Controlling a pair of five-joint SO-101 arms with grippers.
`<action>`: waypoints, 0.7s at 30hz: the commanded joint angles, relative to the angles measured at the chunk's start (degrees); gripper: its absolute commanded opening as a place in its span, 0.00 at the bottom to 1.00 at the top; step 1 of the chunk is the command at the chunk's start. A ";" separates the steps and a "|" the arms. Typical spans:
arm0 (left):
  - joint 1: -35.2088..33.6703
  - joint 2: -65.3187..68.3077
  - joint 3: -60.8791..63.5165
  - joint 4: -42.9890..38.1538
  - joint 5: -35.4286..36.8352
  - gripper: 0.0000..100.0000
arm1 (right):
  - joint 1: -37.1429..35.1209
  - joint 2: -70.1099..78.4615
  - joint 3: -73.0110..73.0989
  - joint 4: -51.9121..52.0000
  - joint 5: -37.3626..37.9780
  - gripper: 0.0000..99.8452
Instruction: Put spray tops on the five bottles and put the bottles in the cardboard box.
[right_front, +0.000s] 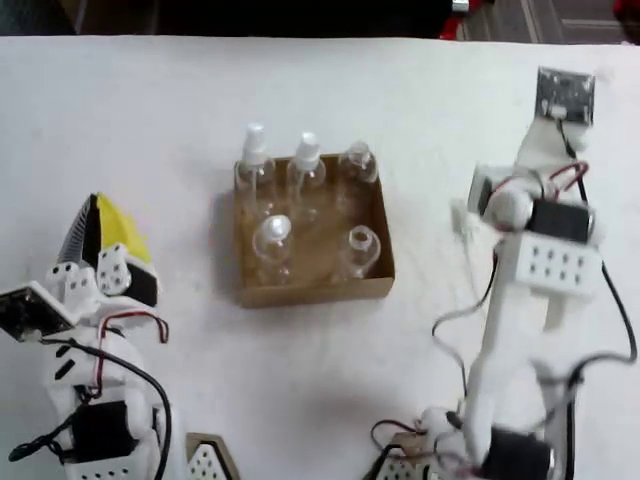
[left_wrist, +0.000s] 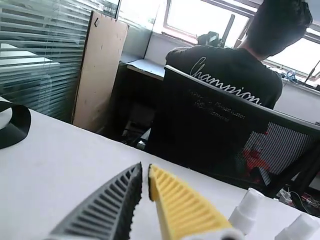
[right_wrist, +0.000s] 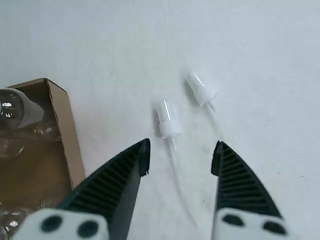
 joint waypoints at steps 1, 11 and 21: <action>0.92 0.04 -0.26 -1.67 -0.44 0.03 | 0.84 9.27 -14.42 6.29 1.67 0.18; 1.01 0.04 -0.26 -1.41 -0.44 0.03 | 1.36 23.78 -40.35 19.12 8.70 0.18; 1.01 0.04 -0.18 -1.49 -0.44 0.03 | 1.45 37.76 -57.93 25.19 16.44 0.18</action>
